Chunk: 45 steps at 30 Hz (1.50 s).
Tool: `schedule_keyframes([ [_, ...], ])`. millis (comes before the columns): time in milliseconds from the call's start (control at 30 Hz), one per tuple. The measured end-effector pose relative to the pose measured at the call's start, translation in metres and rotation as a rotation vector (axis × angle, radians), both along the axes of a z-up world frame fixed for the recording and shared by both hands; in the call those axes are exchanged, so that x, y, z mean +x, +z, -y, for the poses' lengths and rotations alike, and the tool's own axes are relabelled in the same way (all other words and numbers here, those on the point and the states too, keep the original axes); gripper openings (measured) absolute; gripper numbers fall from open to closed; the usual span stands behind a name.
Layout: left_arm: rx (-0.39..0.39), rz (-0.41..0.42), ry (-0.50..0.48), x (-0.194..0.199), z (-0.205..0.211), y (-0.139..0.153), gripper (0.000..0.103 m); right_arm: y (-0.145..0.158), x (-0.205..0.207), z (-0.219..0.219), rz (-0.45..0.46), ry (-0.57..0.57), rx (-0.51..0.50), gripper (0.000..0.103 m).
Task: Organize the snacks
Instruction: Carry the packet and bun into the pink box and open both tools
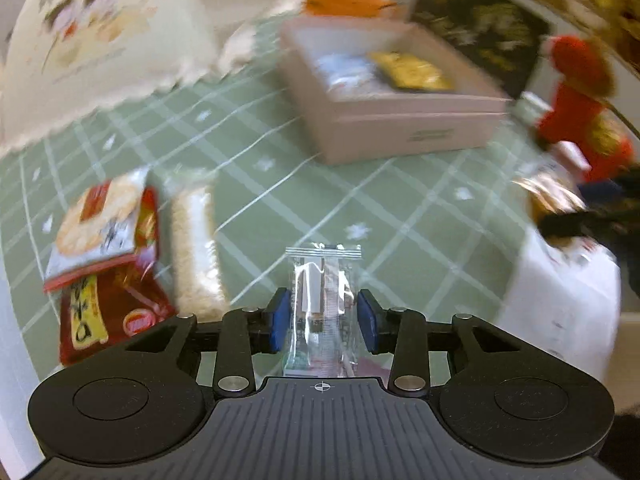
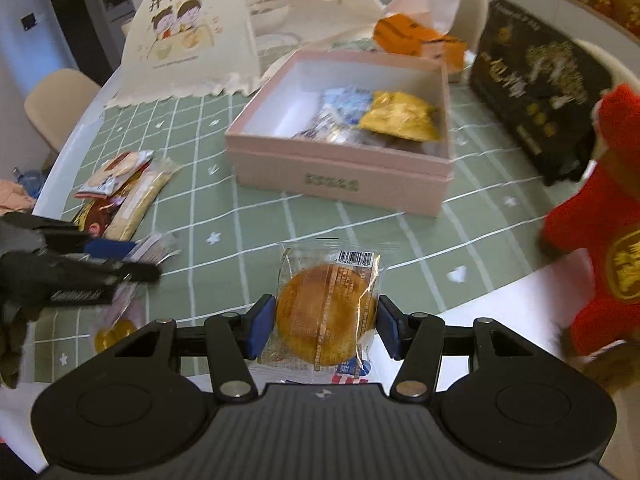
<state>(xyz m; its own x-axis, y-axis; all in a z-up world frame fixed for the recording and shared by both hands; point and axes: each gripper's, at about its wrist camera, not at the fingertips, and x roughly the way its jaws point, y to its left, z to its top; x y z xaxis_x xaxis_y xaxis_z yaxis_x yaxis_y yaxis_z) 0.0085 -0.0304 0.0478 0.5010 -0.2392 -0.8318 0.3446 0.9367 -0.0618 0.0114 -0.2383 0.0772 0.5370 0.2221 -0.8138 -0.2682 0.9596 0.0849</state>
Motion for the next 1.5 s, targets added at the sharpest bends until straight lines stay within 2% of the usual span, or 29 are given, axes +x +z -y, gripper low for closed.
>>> schedule_keyframes([
  [33,-0.023,0.011,-0.011,-0.003,0.002,0.009,0.041,0.003,-0.001,0.003,0.012,-0.008,-0.003,0.054],
  [100,-0.119,0.065,-0.028,-0.004,0.004,0.038,0.041,0.007,-0.001,0.010,0.030,-0.025,-0.002,0.054],
  [233,-0.239,0.270,-0.034,0.011,0.011,0.102,0.041,0.010,0.004,0.019,0.039,-0.065,0.007,0.054],
  [367,-0.336,0.381,-0.040,0.064,0.029,0.145,0.042,0.015,0.007,0.021,0.044,-0.078,0.019,0.054],
  [433,-0.401,0.356,-0.036,0.095,0.033,0.149,0.045,0.020,0.008,0.016,0.057,-0.066,0.010,0.054],
  [467,-0.445,0.307,-0.010,0.114,0.032,0.148,0.045,0.024,0.008,0.015,0.066,-0.059,0.005,0.054],
  [533,-0.491,0.271,0.053,0.128,0.026,0.144,0.044,0.034,0.007,0.016,0.082,-0.049,0.006,0.054],
  [600,-0.494,0.270,0.114,0.127,0.016,0.138,0.044,0.041,0.008,0.021,0.092,-0.051,0.013,0.054],
  [800,-0.505,0.242,0.217,0.080,-0.026,0.106,0.044,0.069,0.038,0.037,0.119,-0.065,0.069,0.054],
  [933,-0.490,0.133,0.260,0.059,-0.038,0.071,0.044,0.102,0.092,0.027,0.155,-0.046,0.193,0.055],
  [967,-0.484,0.107,0.273,0.054,-0.042,0.061,0.044,0.108,0.108,0.020,0.177,-0.038,0.206,0.057],
  [1000,-0.477,0.090,0.288,0.048,-0.047,0.053,0.043,0.112,0.123,0.013,0.197,-0.040,0.206,0.064],
  [1100,-0.413,0.091,0.317,0.026,-0.064,0.040,0.043,0.120,0.154,-0.007,0.227,-0.042,0.179,0.065],
  [1233,-0.309,0.092,0.422,0.000,-0.096,0.029,0.043,0.109,0.149,-0.022,0.244,-0.001,0.156,0.065],
  [1367,-0.287,0.068,0.516,-0.010,-0.119,0.017,0.043,0.079,0.133,-0.031,0.188,0.050,0.102,0.066],
  [1500,-0.267,0.066,0.512,-0.004,-0.120,0.016,0.043,0.045,0.103,-0.049,0.099,0.134,0.077,0.066],
])
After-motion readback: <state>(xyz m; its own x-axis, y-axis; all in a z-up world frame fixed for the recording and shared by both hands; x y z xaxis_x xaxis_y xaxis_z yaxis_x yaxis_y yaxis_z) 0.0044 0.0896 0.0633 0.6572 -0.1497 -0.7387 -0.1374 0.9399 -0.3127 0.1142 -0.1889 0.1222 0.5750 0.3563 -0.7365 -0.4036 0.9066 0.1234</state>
